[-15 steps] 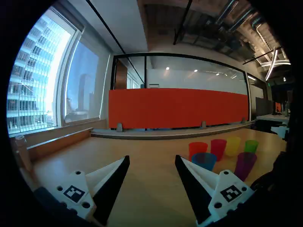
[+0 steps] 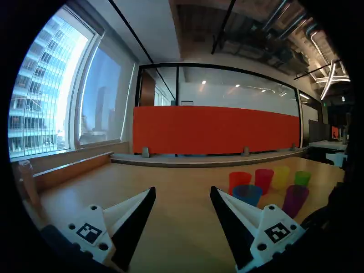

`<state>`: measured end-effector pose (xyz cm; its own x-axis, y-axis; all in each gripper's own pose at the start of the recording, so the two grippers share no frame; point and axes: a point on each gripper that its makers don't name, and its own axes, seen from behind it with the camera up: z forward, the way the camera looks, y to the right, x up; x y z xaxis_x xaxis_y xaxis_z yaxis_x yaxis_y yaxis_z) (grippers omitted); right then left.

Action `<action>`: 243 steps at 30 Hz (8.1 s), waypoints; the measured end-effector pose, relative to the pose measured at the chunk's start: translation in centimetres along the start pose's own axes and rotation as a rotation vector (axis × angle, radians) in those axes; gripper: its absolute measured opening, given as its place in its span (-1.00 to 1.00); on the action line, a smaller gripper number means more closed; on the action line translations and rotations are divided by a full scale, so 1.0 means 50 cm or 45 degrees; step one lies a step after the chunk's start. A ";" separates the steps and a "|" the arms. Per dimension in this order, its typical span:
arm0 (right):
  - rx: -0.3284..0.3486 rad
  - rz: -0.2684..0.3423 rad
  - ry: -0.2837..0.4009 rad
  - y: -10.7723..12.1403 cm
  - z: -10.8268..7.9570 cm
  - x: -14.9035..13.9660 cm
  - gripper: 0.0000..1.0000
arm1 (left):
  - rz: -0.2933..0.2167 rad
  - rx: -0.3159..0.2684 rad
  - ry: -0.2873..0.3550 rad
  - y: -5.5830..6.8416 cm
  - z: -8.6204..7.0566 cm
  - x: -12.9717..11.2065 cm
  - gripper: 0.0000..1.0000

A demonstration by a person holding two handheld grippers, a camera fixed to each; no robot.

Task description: Pour water

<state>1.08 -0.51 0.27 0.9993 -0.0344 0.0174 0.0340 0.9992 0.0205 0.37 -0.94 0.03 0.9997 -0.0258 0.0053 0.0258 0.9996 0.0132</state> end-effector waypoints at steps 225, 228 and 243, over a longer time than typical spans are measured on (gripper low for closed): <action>0.915 -0.296 -0.787 -0.248 0.091 -0.194 0.99 | 0.290 -0.976 -0.803 0.331 0.172 -0.174 0.74; 0.914 -0.299 -0.783 -0.247 0.091 -0.194 0.99 | 0.286 -0.976 -0.805 0.330 0.172 -0.173 0.73; 0.937 -0.277 -0.765 -0.251 0.086 -0.175 0.85 | 0.281 -0.978 -0.786 0.329 0.168 -0.159 0.73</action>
<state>-8.18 -12.83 4.14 0.7897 -0.4251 0.4423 -0.0072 0.7145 0.6996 -7.21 15.60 8.58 0.8102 0.3759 0.4497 0.0552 0.7149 -0.6970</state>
